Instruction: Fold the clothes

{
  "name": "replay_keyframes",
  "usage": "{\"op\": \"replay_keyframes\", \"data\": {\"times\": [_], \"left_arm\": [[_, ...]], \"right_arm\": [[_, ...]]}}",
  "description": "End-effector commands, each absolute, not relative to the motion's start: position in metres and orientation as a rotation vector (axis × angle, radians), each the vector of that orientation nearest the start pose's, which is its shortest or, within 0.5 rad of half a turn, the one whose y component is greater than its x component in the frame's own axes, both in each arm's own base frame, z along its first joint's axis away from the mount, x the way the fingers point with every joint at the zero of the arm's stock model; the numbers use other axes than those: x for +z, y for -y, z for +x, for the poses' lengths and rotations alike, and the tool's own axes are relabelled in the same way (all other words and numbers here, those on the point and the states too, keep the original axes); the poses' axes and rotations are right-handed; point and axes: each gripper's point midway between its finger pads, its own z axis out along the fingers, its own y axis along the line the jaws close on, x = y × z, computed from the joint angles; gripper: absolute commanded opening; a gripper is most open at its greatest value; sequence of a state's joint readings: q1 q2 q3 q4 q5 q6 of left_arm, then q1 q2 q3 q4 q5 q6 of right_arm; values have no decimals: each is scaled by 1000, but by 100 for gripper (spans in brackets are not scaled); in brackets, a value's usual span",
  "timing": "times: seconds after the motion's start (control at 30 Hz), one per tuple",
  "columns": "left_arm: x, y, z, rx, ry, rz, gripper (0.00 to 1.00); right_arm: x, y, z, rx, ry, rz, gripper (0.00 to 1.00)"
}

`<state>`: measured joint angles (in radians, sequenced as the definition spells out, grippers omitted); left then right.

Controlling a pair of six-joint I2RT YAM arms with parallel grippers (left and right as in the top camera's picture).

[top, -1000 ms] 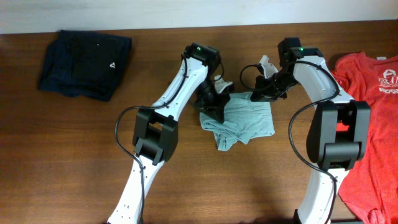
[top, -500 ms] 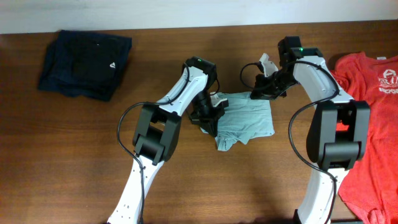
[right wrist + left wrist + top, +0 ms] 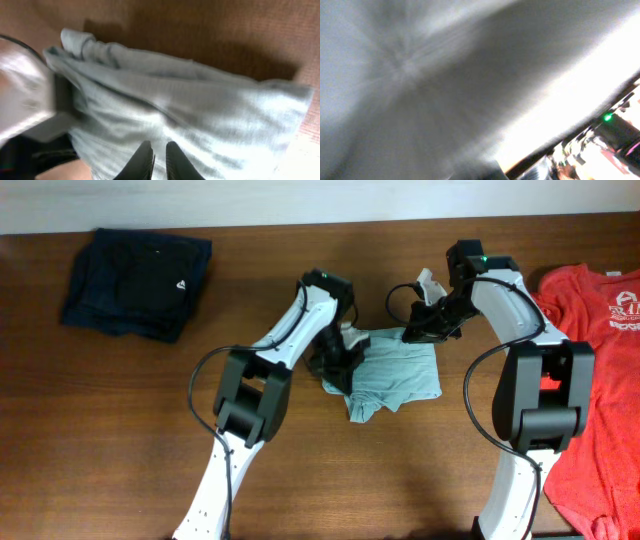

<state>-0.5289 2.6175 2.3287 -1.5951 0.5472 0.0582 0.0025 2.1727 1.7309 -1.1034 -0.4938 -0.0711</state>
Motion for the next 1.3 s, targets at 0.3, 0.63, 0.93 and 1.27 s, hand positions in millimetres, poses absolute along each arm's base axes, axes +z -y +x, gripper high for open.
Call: {"op": "replay_keyframes", "data": {"times": [0.3, 0.63, 0.93, 1.27], "left_arm": [[154, 234, 412, -371, -3028, 441, 57], [68, 232, 398, -422, -3179, 408, 87], [33, 246, 389, -563, -3194, 373, 93], [28, 270, 371, -603, -3199, 462, 93]], "right_arm": [[94, -42, 418, 390, -3102, 7, 20], [73, -34, 407, 323, -3154, 15, 49], [51, -35, 403, 324, -3159, 15, 60], [27, -35, 391, 328, -3185, 18, 60]]}}
